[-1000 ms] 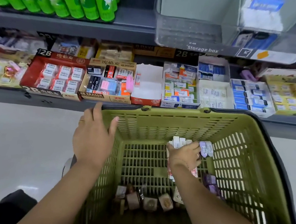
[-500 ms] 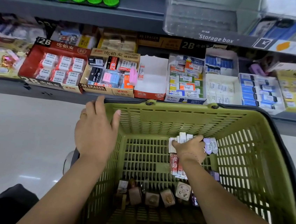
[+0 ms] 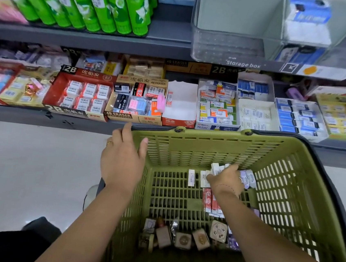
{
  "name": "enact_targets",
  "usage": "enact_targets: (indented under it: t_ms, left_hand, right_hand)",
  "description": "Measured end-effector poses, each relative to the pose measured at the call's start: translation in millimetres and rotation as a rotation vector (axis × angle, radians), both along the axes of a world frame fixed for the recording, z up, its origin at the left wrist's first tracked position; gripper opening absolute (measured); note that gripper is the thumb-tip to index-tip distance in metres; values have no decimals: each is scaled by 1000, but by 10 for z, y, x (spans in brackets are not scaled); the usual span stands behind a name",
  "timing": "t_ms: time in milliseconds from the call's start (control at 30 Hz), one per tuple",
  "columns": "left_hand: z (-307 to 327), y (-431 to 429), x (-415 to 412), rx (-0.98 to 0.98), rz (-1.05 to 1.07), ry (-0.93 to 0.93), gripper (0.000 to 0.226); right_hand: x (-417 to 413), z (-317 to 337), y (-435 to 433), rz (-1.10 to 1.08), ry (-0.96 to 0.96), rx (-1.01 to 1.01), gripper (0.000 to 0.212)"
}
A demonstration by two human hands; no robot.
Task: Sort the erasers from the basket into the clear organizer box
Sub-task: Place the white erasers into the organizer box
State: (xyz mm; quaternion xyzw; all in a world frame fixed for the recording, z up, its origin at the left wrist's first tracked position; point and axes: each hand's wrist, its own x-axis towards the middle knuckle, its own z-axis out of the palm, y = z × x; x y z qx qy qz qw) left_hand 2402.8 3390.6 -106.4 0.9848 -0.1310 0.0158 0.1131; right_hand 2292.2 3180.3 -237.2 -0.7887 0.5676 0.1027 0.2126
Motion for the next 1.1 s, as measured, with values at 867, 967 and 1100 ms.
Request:
enact_targets:
  t_ms: [867, 967, 1100]
  left_hand:
    - [420, -616, -593, -667, -75, 763, 79]
    - [820, -790, -597, -996, 110, 1176, 103]
    - [1359, -967, -542, -1401, 82, 1432, 83]
  right_hand:
    - [-81, 1254, 182, 224, -416, 108, 60]
    - [28, 1888, 218, 330, -573, 190, 56]
    - [72, 2565, 195, 389, -713, 209, 55]
